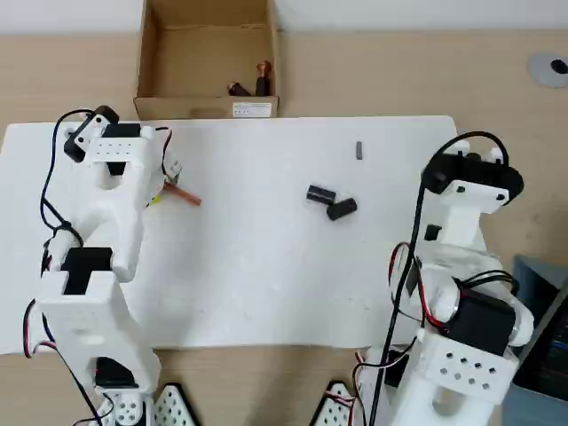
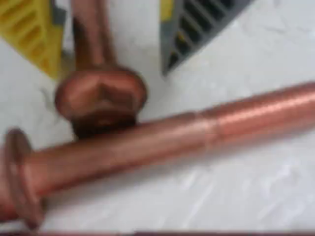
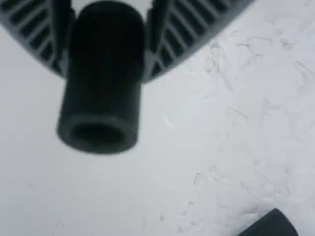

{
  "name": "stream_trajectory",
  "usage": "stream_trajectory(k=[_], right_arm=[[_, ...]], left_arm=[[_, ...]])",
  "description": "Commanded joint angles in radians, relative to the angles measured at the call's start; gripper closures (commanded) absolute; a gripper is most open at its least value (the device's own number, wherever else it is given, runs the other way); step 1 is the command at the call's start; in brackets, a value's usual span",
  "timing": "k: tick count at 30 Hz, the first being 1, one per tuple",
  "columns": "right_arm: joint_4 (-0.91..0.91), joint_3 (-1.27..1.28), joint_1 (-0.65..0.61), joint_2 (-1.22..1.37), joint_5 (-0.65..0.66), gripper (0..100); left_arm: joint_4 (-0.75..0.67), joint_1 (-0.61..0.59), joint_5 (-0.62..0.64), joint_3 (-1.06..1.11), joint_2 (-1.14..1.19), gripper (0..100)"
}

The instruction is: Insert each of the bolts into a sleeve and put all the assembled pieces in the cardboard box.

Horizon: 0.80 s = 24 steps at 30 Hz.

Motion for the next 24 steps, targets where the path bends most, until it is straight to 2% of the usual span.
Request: stream_trajectory(k=[1, 4, 9, 19, 24], right_arm=[[-0.021, 0.001, 0.012, -0.015, -0.003, 98.7], [-0.020, 0.001, 0.012, -0.015, -0.003, 98.7], [-0.021, 0.001, 0.012, -0.015, -0.003, 98.7], [-0.023, -0.005, 0.012, -0.015, -0.002, 98.7], [-0.020, -0.062, 0.010, -0.015, -0.002, 98.7]], left_arm=[[-0.051, -0.014, 0.005, -0.046, 0.030, 85], [-0.071, -0.025, 0.005, -0.048, 0.054, 86], [-0.075, -0.028, 0.003, -0.048, 0.062, 100], [-0.068, -0.023, 0.000, -0.054, 0.056, 100], [0.080, -0.015, 0.000, -0.196, 0.018, 100]])
